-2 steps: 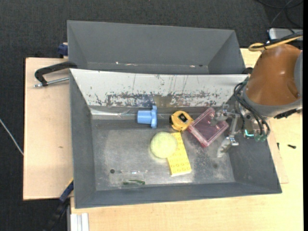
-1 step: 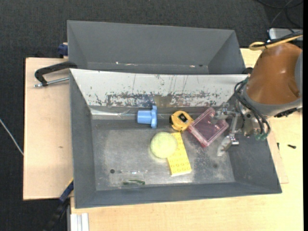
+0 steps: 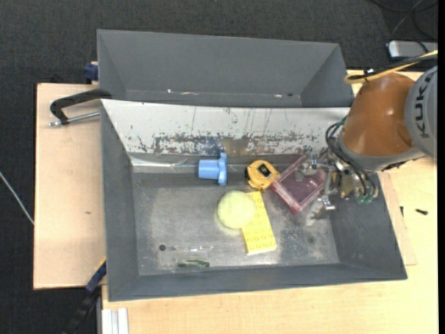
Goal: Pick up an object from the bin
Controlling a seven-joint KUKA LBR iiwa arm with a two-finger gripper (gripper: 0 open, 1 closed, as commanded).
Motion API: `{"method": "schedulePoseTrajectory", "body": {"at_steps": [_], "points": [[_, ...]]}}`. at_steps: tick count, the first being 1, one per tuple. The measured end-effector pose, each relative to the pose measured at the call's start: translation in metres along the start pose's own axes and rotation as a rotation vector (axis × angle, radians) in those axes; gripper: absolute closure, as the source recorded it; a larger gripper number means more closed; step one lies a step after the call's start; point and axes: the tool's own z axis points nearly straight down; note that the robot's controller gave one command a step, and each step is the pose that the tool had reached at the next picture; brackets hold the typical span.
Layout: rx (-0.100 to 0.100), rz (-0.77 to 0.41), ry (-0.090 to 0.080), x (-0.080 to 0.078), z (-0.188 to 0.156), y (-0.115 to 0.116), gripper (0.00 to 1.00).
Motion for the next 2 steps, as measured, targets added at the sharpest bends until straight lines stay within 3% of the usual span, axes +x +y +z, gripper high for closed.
{"method": "schedulePoseTrajectory", "body": {"at_steps": [1,2], "points": [[0.002,-0.064,-0.016,-0.0056,0.0087,-0.0036,0.0],[0.017,-0.256,-0.019,-0.0141,0.013,0.0045,0.0]]}}
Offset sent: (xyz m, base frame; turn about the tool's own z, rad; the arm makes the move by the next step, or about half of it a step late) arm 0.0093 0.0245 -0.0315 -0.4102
